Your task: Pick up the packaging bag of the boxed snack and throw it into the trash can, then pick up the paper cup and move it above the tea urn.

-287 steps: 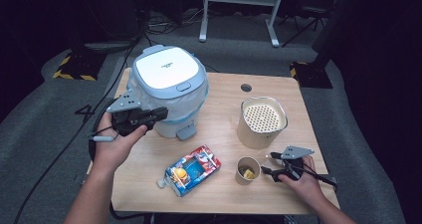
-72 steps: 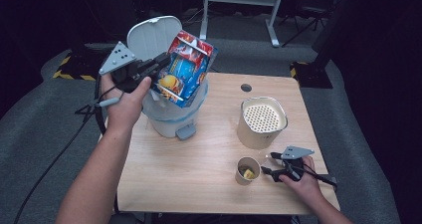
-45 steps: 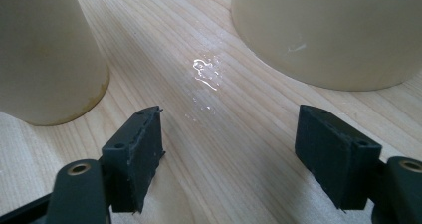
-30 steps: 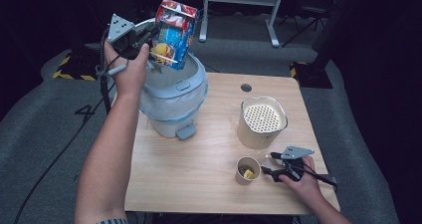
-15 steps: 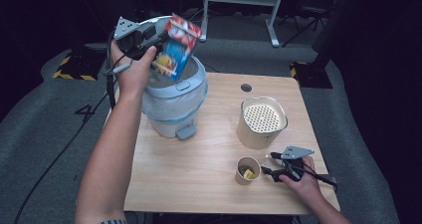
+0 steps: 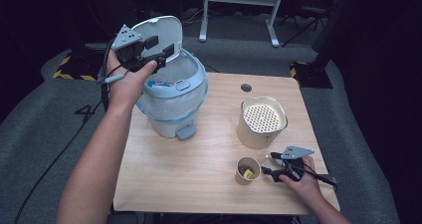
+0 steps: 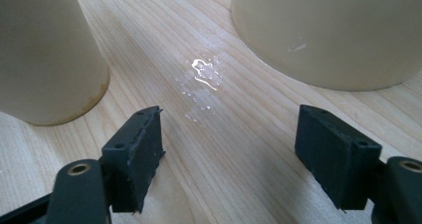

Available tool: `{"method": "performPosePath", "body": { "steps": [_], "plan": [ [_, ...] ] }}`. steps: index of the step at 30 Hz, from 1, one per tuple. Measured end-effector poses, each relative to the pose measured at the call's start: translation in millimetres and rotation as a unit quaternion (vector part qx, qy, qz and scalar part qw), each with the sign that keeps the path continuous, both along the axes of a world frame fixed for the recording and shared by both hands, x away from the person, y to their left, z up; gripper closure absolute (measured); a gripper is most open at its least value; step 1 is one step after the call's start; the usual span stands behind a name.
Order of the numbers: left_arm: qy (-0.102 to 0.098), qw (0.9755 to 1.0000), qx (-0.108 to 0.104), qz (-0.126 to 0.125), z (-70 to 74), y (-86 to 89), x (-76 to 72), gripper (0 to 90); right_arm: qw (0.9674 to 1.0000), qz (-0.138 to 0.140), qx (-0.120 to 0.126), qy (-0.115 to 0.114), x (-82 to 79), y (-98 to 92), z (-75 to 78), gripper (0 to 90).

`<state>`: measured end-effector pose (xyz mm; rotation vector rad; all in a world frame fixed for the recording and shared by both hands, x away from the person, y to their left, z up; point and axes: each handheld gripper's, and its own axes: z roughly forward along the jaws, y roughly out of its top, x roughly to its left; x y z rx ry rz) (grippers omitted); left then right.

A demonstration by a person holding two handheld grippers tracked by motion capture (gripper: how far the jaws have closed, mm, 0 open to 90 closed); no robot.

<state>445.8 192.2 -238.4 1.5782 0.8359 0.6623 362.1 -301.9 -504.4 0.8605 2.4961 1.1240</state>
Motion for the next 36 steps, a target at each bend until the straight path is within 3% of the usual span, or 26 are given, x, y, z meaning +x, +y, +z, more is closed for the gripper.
{"method": "performPosePath", "body": {
  "steps": [1, 4, 5, 11, 16, 19, 20, 27, 29, 32, 36],
  "plan": [
    [0.004, 0.9998, 0.015, -0.014, -2.0, -1.3, -9.2, 39.4, 1.0, 0.0, 0.0, 0.0, 0.0, 0.0, 0.0, 26.8],
    [0.005, 0.999, 0.03, -0.031, -3.4, -2.9, -19.5, 39.3, 1.0, 0.0, 0.0, 0.0, 0.0, 0.0, 0.0, 26.8],
    [0.005, 0.998, 0.043, -0.047, -4.7, -4.2, -30.0, 39.3, 1.0, 0.0, 0.0, 0.0, 0.0, 0.0, 0.0, 26.8],
    [0.006, 0.9953, 0.059, -0.076, -13.4, -4.7, -54.6, 39.0, 1.0, 0.002, -0.001, 0.0, 0.1, -0.4, 0.2, 26.5],
    [0.018, 0.9928, 0.067, -0.097, -33.1, -2.8, -73.5, 39.0, 0.9997, 0.008, -0.02, -0.013, -3.3, -1.1, 2.7, 23.8],
    [0.032, 0.9908, 0.072, -0.11, -52.6, -2.4, -86.7, 39.0, 0.9999, 0.013, -0.009, -0.005, -8.6, -4.6, 6.2, 23.6],
    [0.032, 0.9908, 0.072, -0.11, -52.6, -2.4, -86.7, 39.0, 0.9999, 0.013, -0.009, -0.005, -8.6, -4.6, 6.2, 23.6],
    [0.057, 0.9881, 0.073, -0.123, -89.9, -5.0, -100.7, 39.1, 0.9997, 0.022, 0.006, -0.007, -20.8, -9.1, 15.1, 22.4],
    [0.068, 0.9866, 0.078, -0.127, -104.8, -6.3, -101.7, 39.0, 0.9994, 0.031, 0.003, -0.015, -27.8, -6.3, 20.2, 22.0],
    [0.072, 0.986, 0.082, -0.127, -114.9, -7.0, -101.8, 39.0, 0.9993, 0.035, 0.0, -0.017, -30.8, -4.6, 22.3, 21.2],
    [0.088, 0.9841, 0.085, -0.128, -133.8, -8.5, -102.7, 39.1, 0.9988, 0.043, 0.012, -0.02, -37.8, -2.6, 25.0, 22.6]
  ]
}}
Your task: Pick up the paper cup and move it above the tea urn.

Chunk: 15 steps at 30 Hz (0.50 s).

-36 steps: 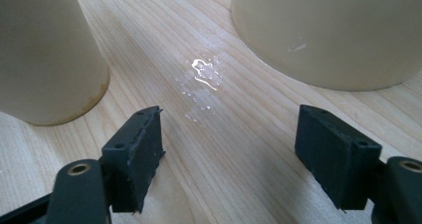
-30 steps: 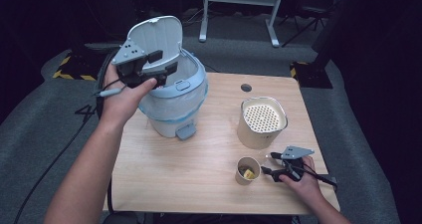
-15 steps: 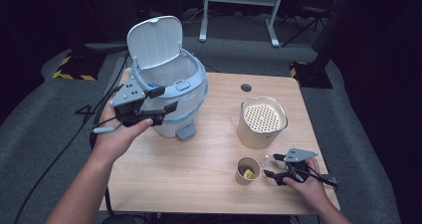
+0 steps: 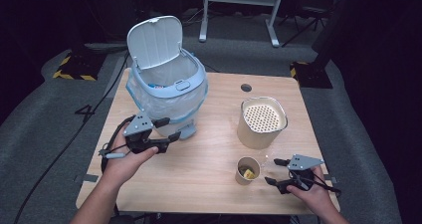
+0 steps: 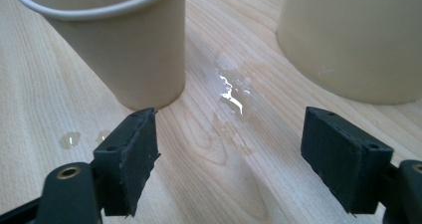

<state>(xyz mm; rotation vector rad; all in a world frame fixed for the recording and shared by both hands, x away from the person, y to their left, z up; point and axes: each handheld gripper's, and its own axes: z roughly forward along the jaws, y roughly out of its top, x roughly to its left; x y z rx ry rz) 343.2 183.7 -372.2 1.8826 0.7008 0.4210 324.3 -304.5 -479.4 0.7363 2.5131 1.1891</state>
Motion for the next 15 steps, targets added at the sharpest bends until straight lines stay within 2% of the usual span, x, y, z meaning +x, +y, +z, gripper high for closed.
{"method": "performPosePath", "body": {
  "steps": [4, 6, 7, 10, 13, 14, 15],
  "plan": [
    [0.014, 0.9999, 0.005, 0.004, -18.7, 0.3, -0.6, 39.2, 1.0, 0.007, 0.002, -0.003, -5.3, 4.2, 4.3, 22.5],
    [0.03, 0.9995, 0.001, 0.008, -32.2, 0.7, -0.3, 39.2, 0.9999, 0.012, 0.0, -0.003, -7.3, 6.3, 5.3, 22.3],
    [0.032, 0.9994, 0.006, 0.011, -37.9, 1.4, 0.1, 39.4, 0.9998, 0.019, 0.007, -0.002, -10.1, 9.4, 5.9, 22.4],
    [0.048, 0.9986, 0.01, 0.019, -55.2, 1.4, -0.1, 39.5, 0.9997, 0.024, 0.003, -0.002, -12.3, 12.8, 6.1, 21.0],
    [0.065, 0.9971, 0.034, 0.022, -76.0, 0.0, 0.1, 39.6, 0.9994, 0.032, 0.014, -0.006, -15.5, 19.4, 6.9, 19.6],
    [0.065, 0.9971, 0.034, 0.022, -76.0, 0.0, 0.1, 39.6, 0.9994, 0.032, 0.014, -0.006, -15.5, 19.4, 6.9, 19.6],
    [0.077, 0.996, 0.04, 0.023, -85.6, -0.8, 0.5, 39.6, 0.9992, 0.035, 0.019, -0.009, -16.9, 23.5, 6.8, 17.7]
  ]
}}
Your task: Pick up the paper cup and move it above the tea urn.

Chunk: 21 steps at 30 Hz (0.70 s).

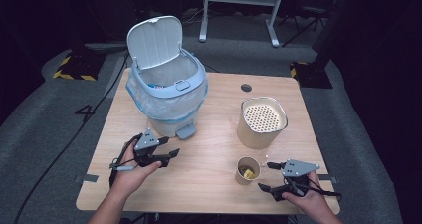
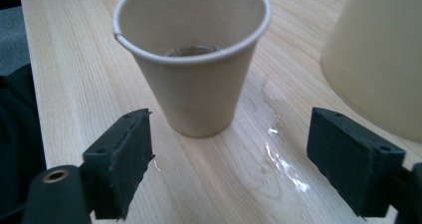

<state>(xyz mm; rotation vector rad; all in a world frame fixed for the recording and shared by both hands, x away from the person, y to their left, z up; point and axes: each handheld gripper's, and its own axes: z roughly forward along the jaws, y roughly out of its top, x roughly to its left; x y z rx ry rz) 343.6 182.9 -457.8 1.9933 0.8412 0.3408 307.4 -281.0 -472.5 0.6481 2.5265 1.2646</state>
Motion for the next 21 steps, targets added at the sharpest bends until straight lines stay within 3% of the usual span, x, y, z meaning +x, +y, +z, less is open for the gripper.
{"method": "performPosePath", "body": {
  "steps": [2, 4, 11, 14, 16, 19, 21],
  "plan": [
    [0.006, 1.0, 0.005, 0.001, -5.5, -0.2, 0.6, 39.5, 1.0, 0.001, 0.003, -0.004, -0.6, 2.1, -0.2, 17.3],
    [0.02, 0.9996, 0.016, 0.008, -16.3, 0.2, 2.8, 39.4, 0.9996, 0.011, 0.024, 0.005, -0.6, 6.6, -1.9, 17.1],
    [0.041, 0.9981, 0.043, 0.016, -32.0, -2.1, 7.2, 39.1, 0.999, 0.011, 0.041, 0.012, 2.2, 18.7, -11.8, 16.3],
    [0.053, 0.9964, 0.065, 0.012, -39.0, -6.4, 8.7, 39.0, 0.9987, 0.015, 0.044, 0.019, 4.3, 26.1, -16.0, 16.3],
    [0.053, 0.9959, 0.073, 0.012, -40.4, -7.3, 9.1, 38.4, 0.9993, 0.019, 0.033, -0.001, 3.9, 33.1, -15.8, 16.7],
    [0.054, 0.9942, 0.092, 0.012, -44.2, -10.5, 9.2, 37.5, 0.9988, 0.025, 0.041, -0.003, 4.5, 38.3, -16.0, 16.9],
    [0.049, 0.9944, 0.092, 0.013, -45.3, -11.4, 8.9, 35.3, 0.9988, 0.021, 0.044, 0.0, 6.3, 40.5, -18.0, 17.5]
  ]
}}
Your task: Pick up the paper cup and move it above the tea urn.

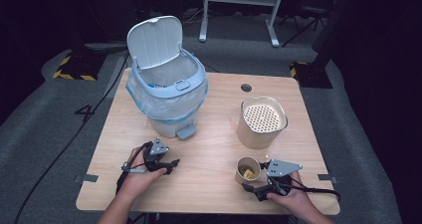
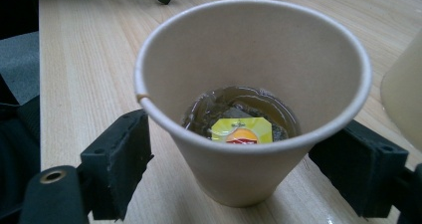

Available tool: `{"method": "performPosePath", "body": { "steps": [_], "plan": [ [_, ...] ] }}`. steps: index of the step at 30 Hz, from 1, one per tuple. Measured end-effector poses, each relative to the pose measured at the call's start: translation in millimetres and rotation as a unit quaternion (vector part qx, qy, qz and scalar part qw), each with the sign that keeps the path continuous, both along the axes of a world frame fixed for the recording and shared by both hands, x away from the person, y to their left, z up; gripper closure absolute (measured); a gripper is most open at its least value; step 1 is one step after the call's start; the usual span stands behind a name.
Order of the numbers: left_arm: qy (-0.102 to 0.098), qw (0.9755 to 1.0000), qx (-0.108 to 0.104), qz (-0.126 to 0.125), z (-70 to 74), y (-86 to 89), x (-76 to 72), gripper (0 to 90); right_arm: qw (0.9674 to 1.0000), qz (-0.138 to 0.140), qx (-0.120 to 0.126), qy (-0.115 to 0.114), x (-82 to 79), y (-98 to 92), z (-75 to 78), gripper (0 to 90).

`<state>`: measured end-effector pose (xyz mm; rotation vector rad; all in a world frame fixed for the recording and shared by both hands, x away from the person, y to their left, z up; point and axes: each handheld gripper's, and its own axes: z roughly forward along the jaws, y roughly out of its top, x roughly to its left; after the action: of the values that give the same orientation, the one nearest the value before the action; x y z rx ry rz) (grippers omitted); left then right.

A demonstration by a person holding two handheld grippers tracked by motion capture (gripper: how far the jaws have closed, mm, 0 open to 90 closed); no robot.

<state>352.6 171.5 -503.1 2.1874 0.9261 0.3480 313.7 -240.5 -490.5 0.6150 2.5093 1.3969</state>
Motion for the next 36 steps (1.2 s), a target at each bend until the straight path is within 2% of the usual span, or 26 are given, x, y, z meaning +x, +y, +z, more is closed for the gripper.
{"method": "performPosePath", "body": {
  "steps": [5, 13, 18, 20, 30, 31, 34, 35, 36],
  "plan": [
    [-0.003, 0.9999, 0.005, 0.011, -0.2, -1.1, 0.2, 33.1, 0.9999, -0.005, 0.004, -0.009, 1.0, 2.7, -4.6, 19.8],
    [-0.003, 0.9999, 0.005, 0.011, -0.2, -0.9, 0.5, 32.7, 0.9985, -0.012, 0.053, -0.005, 6.1, 5.1, -9.0, 24.2],
    [-0.001, 0.9999, 0.003, 0.014, -0.4, -1.0, 1.2, 32.3, 0.9985, -0.009, 0.052, -0.012, 5.5, 4.6, -8.1, 27.8],
    [0.0, 0.9999, 0.003, 0.013, -0.2, -0.4, 2.1, 32.3, 0.9987, -0.004, 0.051, -0.006, 5.2, 4.1, -6.6, 28.5],
    [-0.001, 0.9998, 0.005, 0.017, -0.2, 4.5, 7.9, 31.1, 0.998, -0.007, 0.058, -0.023, 3.0, -8.3, 12.8, 29.4],
    [-0.001, 0.9998, 0.005, 0.017, -0.1, 4.7, 8.1, 31.1, 0.9981, -0.01, 0.054, -0.028, 3.6, -11.9, 19.8, 29.4],
    [-0.001, 0.9998, 0.007, 0.018, -0.1, 4.3, 7.7, 31.0, 0.9982, -0.009, 0.047, -0.037, 3.8, -13.7, 26.2, 29.4],
    [-0.001, 0.9998, 0.007, 0.019, -0.1, 4.2, 7.6, 31.0, 0.9982, -0.007, 0.043, -0.041, 4.3, -15.2, 34.2, 29.4],
    [-0.001, 0.9998, 0.007, 0.019, -0.1, 4.2, 7.6, 31.0, 0.9982, -0.007, 0.043, -0.041, 4.3, -15.2, 34.2, 29.4]
  ]
}}
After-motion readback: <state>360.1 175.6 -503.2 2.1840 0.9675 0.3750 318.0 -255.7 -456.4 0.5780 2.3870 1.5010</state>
